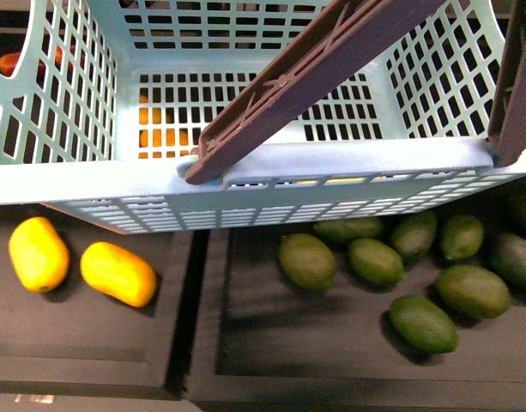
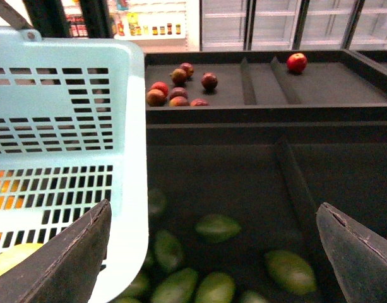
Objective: Pick lemon and mango into basket
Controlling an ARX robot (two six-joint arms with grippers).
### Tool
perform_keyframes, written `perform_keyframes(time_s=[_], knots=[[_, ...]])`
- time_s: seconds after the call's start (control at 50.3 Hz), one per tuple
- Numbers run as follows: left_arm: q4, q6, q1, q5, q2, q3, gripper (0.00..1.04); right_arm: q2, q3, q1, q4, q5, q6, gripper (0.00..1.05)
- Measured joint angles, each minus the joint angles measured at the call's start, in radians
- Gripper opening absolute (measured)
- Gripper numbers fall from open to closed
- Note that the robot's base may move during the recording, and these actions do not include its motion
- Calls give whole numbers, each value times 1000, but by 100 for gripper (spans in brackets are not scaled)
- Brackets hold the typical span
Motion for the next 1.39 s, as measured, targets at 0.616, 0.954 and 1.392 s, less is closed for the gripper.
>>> perform_keyframes(time_s=[0.616,0.954,1.392], knots=[[0,-1,0,0,0,0,4,1,0,0,0,0,0,96],[0,2,1,-2,1,0,4,0,1,0,0,0,0,96],[0,0,1,3,1,0,4,1,1,0,0,0,0,96]])
